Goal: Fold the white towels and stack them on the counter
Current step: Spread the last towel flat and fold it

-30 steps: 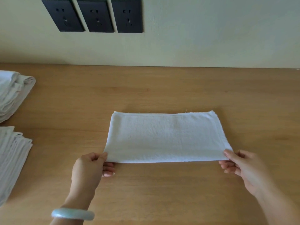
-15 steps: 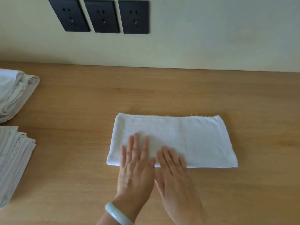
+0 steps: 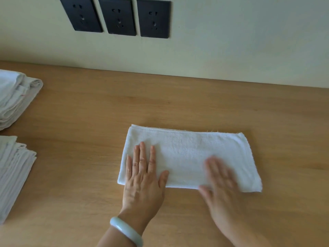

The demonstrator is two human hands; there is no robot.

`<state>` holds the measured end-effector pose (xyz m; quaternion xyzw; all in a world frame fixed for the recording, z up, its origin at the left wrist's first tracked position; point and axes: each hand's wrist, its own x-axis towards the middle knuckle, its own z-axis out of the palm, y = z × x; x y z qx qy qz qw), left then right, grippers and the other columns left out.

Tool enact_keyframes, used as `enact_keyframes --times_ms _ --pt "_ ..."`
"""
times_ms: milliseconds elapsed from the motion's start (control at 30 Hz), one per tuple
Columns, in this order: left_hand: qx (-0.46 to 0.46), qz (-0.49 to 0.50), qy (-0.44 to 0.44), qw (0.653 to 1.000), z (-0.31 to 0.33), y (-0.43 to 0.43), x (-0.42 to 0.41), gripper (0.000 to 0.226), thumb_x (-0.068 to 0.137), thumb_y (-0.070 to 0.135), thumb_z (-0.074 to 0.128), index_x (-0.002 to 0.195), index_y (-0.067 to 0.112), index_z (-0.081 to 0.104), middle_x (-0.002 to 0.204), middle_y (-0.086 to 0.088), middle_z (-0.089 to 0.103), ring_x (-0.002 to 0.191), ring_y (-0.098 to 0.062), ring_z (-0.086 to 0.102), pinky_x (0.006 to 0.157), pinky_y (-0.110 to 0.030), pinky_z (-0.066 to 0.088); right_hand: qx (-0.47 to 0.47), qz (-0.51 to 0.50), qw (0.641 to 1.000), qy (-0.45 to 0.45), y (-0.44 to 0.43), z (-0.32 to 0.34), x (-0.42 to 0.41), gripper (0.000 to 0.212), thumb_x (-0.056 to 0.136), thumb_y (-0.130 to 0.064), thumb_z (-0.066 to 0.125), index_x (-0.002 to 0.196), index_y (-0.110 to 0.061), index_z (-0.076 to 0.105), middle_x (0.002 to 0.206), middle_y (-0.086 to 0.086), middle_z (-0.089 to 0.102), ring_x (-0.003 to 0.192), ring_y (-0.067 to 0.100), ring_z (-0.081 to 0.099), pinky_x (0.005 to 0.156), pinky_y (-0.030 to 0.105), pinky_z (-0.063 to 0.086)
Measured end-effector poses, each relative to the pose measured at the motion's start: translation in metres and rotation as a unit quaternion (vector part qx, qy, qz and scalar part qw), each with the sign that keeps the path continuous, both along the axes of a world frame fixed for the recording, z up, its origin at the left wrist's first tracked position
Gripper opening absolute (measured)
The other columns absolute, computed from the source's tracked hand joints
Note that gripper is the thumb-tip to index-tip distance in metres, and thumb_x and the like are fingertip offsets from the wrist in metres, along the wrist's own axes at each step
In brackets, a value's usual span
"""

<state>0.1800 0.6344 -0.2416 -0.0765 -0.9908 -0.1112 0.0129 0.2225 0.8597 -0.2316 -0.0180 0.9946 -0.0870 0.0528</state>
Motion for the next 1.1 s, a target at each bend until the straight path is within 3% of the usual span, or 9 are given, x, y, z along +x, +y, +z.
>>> enact_keyframes --times_ms 67,133,200,267,400,533,700,900,1100 --pt "-0.001 0.009 -0.001 1.0 0.001 -0.005 0.001 0.074 0.098 0.056 0.023 0.156 0.01 0.012 0.163 -0.016 0.004 0.151 -0.028 0.003 0.118 -0.049 0.014 0.024 -0.162 0.986 -0.017 0.033 0.004 -0.003 0.103 0.082 -0.074 -0.016 0.153 -0.007 0.015 0.161 0.011 0.013 0.149 0.024 0.007 0.117 0.048 0.015" --pt "0.0 0.011 0.003 1.0 0.002 -0.005 0.002 0.075 0.099 0.057 0.022 0.156 0.012 0.01 0.163 -0.015 0.002 0.152 -0.028 0.001 0.119 -0.048 0.013 0.022 -0.2 0.979 0.014 0.033 0.023 -0.013 0.111 0.079 -0.076 -0.016 0.15 0.001 0.021 0.158 0.018 0.02 0.147 0.029 0.012 0.117 0.049 0.017" --pt "0.003 0.017 0.009 1.0 0.002 -0.003 0.0 0.073 0.099 0.057 0.021 0.156 0.011 0.012 0.163 -0.016 0.004 0.151 -0.028 0.002 0.119 -0.049 0.014 -0.061 -0.072 0.989 0.114 -0.012 0.04 -0.034 0.078 0.098 -0.056 0.008 0.147 -0.001 0.034 0.156 0.012 0.027 0.148 0.018 0.012 0.118 0.041 0.015" --pt "0.008 0.017 -0.002 1.0 0.004 -0.002 0.002 0.069 0.102 0.051 0.013 0.155 0.007 0.016 0.162 -0.018 0.008 0.151 -0.031 0.005 0.118 -0.05 0.015 -0.162 0.099 0.977 0.101 -0.074 0.046 -0.056 0.058 0.102 -0.043 0.017 0.147 -0.013 0.036 0.156 -0.003 0.028 0.146 -0.001 0.007 0.118 0.031 0.011" --pt "-0.015 0.007 -0.006 1.0 0.002 -0.003 0.011 0.064 0.103 0.037 0.007 0.149 0.001 0.032 0.157 -0.024 0.023 0.145 -0.04 0.024 0.113 -0.052 0.021 -0.172 0.246 0.951 -0.082 -0.147 0.038 -0.102 0.084 0.083 -0.06 -0.009 0.155 -0.021 0.009 0.161 -0.013 0.0 0.144 -0.005 -0.012 0.118 0.023 -0.011" --pt "-0.021 0.019 0.003 1.0 0.0 -0.003 0.008 0.066 0.096 0.04 0.033 0.15 0.002 0.032 0.156 -0.025 0.025 0.146 -0.041 0.021 0.113 -0.05 0.02 -0.087 0.264 0.958 -0.075 -0.158 0.018 -0.13 0.08 0.087 -0.064 -0.003 0.154 -0.02 -0.004 0.158 -0.012 -0.018 0.142 -0.001 -0.023 0.118 0.027 -0.014" --pt "-0.023 0.04 -0.031 0.998 0.003 -0.003 0.005 0.073 0.096 0.048 0.025 0.154 0.003 0.017 0.16 -0.024 0.008 0.15 -0.038 0.004 0.117 -0.051 0.009 -0.055 0.211 0.974 -0.056 -0.179 0.013 -0.158 0.087 0.084 -0.066 -0.002 0.155 -0.015 -0.001 0.162 -0.002 -0.01 0.147 0.008 -0.016 0.119 0.032 -0.014" --pt "-0.059 0.009 -0.019 0.998 0.006 -0.003 0.009 0.071 0.093 0.047 0.037 0.15 0.005 0.032 0.157 -0.023 0.024 0.146 -0.043 0.019 0.112 -0.055 0.02 -0.136 0.207 0.969 -0.022 -0.176 0.022 -0.111 0.1 0.074 -0.07 -0.026 0.153 -0.013 -0.006 0.156 -0.007 -0.02 0.144 0.002 -0.022 0.118 0.027 -0.015" --pt "-0.012 0.059 -0.017 0.998 0.0 -0.003 0.007 0.081 0.097 0.056 0.032 0.149 -0.004 0.026 0.158 -0.028 0.017 0.148 -0.04 0.016 0.114 -0.051 0.02 -0.032 0.036 0.998 0.027 -0.043 0.009 -0.119 0.084 0.097 -0.06 0.001 0.148 -0.001 0.032 0.155 0.012 0.03 0.146 0.021 0.023 0.119 0.036 0.006"
